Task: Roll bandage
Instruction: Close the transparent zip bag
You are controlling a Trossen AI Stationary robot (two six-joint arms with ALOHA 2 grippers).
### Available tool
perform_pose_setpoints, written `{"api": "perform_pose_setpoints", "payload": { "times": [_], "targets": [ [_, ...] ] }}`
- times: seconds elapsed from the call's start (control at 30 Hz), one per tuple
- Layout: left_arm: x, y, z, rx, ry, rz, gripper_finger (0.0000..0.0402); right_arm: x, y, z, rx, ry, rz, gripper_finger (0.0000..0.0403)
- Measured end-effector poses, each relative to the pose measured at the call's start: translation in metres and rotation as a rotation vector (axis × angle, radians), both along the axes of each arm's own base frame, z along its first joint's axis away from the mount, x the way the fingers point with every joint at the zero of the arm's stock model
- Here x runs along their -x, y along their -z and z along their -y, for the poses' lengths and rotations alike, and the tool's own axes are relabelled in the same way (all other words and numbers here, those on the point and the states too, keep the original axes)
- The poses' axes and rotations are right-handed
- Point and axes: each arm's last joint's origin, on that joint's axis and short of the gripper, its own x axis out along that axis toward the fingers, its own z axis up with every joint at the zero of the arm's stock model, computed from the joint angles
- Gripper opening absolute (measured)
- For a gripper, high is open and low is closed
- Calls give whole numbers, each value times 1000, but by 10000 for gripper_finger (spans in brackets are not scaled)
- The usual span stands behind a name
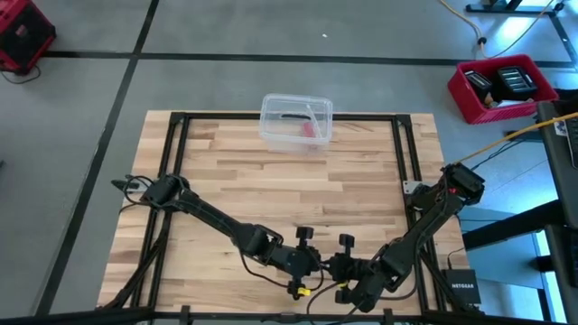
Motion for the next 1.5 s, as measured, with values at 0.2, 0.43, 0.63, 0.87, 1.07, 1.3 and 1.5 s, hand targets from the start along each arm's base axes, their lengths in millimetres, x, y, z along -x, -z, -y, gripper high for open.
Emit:
{"api": "perform_pose_setpoints", "payload": {
  "times": [0.2, 0.43, 0.63, 0.87, 1.07, 1.3, 1.5],
  "targets": [
    [1, 1, -3, -39, -48, -5, 5, 0, 0, 0, -1, 1, -3, 35],
    [8, -2, 10, -215, -160, 84, 1, 0, -1, 1, -23, 71, 36, 35],
    [16, -8, 21, -269, -181, 110, 1, 0, -2, 1, -40, 83, 41, 35],
    [30, -29, 25, -296, -202, 142, 0, 3, 1, 3, -34, 83, -15, 35],
    [42, -46, 25, -328, -217, 158, 0, 10, 4, 3, -7, 74, -57, 35],
    [50, -55, 26, -340, -213, 162, 0, 14, 7, 5, -3, 87, -109, 35],
    [52, -55, 29, -352, -204, 155, 0, 15, 8, 4, -26, 73, -144, 35]
  ]
}}
